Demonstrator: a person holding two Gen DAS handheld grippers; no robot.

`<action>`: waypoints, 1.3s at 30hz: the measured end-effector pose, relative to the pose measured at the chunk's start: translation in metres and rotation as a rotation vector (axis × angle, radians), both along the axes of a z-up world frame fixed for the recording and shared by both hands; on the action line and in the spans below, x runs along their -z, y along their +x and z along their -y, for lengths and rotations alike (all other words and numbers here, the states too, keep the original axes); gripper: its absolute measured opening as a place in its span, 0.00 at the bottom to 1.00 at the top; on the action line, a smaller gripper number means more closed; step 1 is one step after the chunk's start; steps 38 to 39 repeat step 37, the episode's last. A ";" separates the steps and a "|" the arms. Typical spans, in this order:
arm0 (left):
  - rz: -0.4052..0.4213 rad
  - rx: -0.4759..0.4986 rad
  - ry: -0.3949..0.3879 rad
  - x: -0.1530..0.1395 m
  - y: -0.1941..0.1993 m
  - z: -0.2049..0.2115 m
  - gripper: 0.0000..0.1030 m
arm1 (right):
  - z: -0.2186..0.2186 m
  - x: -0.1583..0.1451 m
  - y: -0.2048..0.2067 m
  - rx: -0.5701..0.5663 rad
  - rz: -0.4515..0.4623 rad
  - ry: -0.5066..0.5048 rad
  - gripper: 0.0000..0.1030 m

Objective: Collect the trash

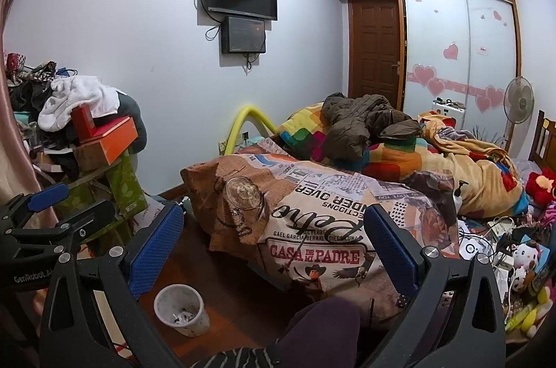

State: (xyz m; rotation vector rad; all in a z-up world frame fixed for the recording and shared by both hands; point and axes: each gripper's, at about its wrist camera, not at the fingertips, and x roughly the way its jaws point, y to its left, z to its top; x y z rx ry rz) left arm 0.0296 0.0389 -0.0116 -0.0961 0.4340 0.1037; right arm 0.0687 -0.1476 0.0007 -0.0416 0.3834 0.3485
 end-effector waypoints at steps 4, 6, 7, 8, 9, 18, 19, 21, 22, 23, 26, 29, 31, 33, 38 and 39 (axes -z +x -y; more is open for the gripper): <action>0.000 -0.001 0.001 0.000 0.000 0.002 0.99 | 0.000 -0.001 0.000 0.003 0.002 0.000 1.00; 0.001 0.008 0.002 0.000 0.000 0.001 0.99 | 0.000 -0.002 -0.002 0.008 0.004 0.001 1.00; 0.001 0.010 0.001 0.000 0.000 0.001 0.99 | 0.000 -0.002 -0.002 0.011 0.007 0.001 1.00; 0.002 0.015 0.002 0.000 0.000 0.000 0.99 | 0.000 -0.002 -0.002 0.015 0.008 0.000 1.00; 0.003 0.020 0.003 0.000 0.000 -0.001 0.99 | -0.001 -0.003 -0.002 0.019 0.009 -0.002 1.00; 0.006 0.032 0.005 -0.002 0.000 -0.004 0.99 | 0.000 -0.003 -0.003 0.026 0.013 -0.001 1.00; 0.008 0.033 0.006 -0.002 0.000 -0.005 0.99 | 0.000 -0.003 -0.003 0.028 0.013 0.001 1.00; 0.009 0.037 0.007 -0.002 0.000 -0.005 0.99 | -0.001 -0.002 -0.003 0.029 0.012 0.002 1.00; 0.005 0.043 0.006 -0.001 0.000 -0.004 0.99 | -0.001 -0.002 -0.004 0.031 0.011 0.004 1.00; 0.002 0.048 0.005 -0.001 0.000 -0.004 0.99 | -0.001 -0.002 -0.003 0.032 0.009 0.007 1.00; 0.001 0.049 0.008 0.000 0.001 -0.004 0.99 | -0.001 -0.001 -0.005 0.038 0.007 0.013 1.00; -0.003 0.053 0.008 0.001 0.000 -0.005 0.99 | 0.000 -0.001 -0.005 0.045 0.001 0.020 1.00; -0.002 0.054 0.008 0.001 0.001 -0.005 0.99 | 0.001 0.000 -0.004 0.045 -0.004 0.027 1.00; 0.000 0.054 0.007 0.001 0.001 -0.005 0.99 | 0.002 0.000 -0.003 0.044 -0.008 0.031 1.00; 0.001 0.062 0.007 0.001 0.002 -0.005 0.99 | 0.003 0.002 -0.002 0.048 -0.011 0.040 1.00; 0.001 0.062 0.007 0.001 0.002 -0.005 0.99 | 0.003 0.002 -0.002 0.048 -0.011 0.040 1.00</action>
